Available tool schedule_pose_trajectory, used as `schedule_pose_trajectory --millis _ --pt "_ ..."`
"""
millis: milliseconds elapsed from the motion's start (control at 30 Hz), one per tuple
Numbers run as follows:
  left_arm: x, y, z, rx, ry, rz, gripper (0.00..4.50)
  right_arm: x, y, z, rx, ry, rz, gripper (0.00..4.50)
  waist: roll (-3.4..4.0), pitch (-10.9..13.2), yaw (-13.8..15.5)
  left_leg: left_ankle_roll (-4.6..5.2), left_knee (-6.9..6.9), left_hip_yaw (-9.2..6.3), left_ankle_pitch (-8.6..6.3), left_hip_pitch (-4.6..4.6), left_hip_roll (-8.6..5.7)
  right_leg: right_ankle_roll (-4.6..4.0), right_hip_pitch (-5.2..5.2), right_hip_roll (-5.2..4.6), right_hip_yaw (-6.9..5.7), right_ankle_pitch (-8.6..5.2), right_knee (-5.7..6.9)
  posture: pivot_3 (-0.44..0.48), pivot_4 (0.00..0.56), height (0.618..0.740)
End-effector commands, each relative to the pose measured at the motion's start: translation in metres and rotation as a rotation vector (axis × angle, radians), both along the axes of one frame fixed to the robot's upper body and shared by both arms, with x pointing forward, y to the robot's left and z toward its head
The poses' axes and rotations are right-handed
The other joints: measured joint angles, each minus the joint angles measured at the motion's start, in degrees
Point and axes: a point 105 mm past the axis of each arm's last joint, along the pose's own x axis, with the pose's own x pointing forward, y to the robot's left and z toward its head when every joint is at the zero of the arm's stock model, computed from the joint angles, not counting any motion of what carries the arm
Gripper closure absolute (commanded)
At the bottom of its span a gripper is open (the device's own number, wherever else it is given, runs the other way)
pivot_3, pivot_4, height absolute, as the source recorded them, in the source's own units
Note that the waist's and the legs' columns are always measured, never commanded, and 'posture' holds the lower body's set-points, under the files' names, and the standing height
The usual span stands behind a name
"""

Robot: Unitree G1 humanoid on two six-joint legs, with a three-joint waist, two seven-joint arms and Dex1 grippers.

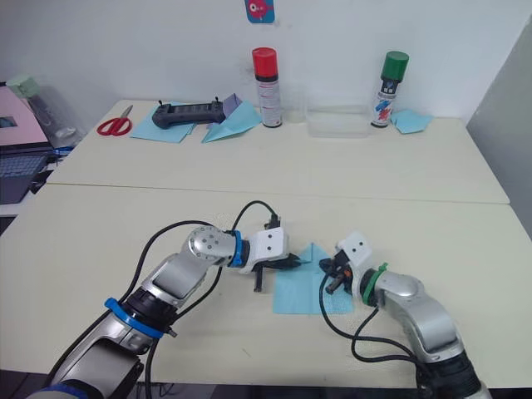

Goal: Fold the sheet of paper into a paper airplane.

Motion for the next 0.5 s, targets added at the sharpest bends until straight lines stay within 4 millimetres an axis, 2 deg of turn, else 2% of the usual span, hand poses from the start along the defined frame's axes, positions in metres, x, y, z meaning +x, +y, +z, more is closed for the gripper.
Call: schedule_pose_trajectory --millis 33,233,500 --pt "-0.003 0.001 -0.012 0.041 0.025 -0.014 4.46 0.016 0.000 0.018 0.068 -0.046 -0.043 4.50 0.02 0.0 0.0 0.00 0.00 0.00 0.00 0.00 -0.01 0.00 0.00 -0.01 0.00 0.00 0.00 0.000 0.150 0.740" --pt "0.003 0.001 -0.012 0.043 0.005 -0.003 4.46 0.025 0.017 0.011 0.074 -0.005 0.017 4.50 0.08 0.1 0.1 0.01 -0.02 -0.01 0.00 -0.01 -0.01 0.00 -0.01 0.00 -0.03 0.00 0.00 0.000 0.150 0.740" --pt "0.007 0.000 -0.009 0.028 -0.026 0.013 4.46 0.014 0.024 -0.009 0.027 0.053 0.066 4.50 0.10 0.1 0.1 0.01 0.00 -0.01 0.00 0.02 -0.01 0.01 0.03 0.00 -0.03 0.00 0.00 0.000 0.150 0.740"
